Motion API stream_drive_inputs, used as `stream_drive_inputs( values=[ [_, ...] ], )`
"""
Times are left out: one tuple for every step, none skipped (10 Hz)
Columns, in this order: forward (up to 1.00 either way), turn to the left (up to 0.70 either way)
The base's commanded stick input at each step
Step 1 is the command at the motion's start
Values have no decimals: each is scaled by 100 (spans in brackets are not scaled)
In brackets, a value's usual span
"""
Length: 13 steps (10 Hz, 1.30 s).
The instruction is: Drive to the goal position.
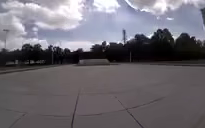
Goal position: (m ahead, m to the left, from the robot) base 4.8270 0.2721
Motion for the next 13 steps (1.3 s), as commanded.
stream_drive_inputs(
  values=[
    [70,0],
    [70,0],
    [70,0],
    [70,0],
    [70,0],
    [70,0],
    [70,0],
    [70,0],
    [70,0],
    [70,0],
    [70,0],
    [70,-1],
    [70,-2]
  ],
)
